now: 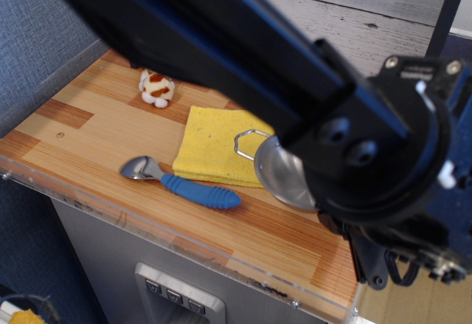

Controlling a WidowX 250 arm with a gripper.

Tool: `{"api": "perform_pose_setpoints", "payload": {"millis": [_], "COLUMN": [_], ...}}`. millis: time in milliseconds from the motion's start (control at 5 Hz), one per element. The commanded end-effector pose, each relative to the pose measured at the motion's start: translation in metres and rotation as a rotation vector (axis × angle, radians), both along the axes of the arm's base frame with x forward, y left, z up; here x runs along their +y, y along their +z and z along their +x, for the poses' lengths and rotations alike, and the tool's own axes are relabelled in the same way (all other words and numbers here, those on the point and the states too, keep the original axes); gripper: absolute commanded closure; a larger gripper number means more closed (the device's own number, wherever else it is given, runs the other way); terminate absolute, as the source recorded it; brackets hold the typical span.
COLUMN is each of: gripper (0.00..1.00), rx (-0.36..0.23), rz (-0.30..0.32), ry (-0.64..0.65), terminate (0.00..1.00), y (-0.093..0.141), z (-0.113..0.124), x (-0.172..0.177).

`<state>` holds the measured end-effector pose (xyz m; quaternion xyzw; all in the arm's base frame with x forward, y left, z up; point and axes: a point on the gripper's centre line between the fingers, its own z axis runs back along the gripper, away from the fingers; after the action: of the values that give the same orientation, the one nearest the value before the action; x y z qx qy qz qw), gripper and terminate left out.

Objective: Slide the silver pan off of the yellow rag and into the corner of the table near the blue handle.

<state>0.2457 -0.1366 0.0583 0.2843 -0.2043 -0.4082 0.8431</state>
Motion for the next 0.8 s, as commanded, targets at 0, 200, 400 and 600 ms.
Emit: {"api": "perform_pose_setpoints", "payload": {"millis": [0, 200, 400, 600], "gripper": [1.00, 1.00, 1.00, 0.00], "rx": [0.041, 0.070, 0.073, 0.072], "rz": [-0.019, -0.002, 0.010, 0.030], "ry": [-0.010, -0.026, -0.007, 0.022], "terminate": [0.00, 0.00, 0.00, 0.00], "y": [-0.0163, -0.0245, -0.0259, -0.0240], "z": [-0.0171, -0.0188, -0.0205, -0.0220], "x": [0.0038, 0.0021, 0.0034, 0.0073]}}
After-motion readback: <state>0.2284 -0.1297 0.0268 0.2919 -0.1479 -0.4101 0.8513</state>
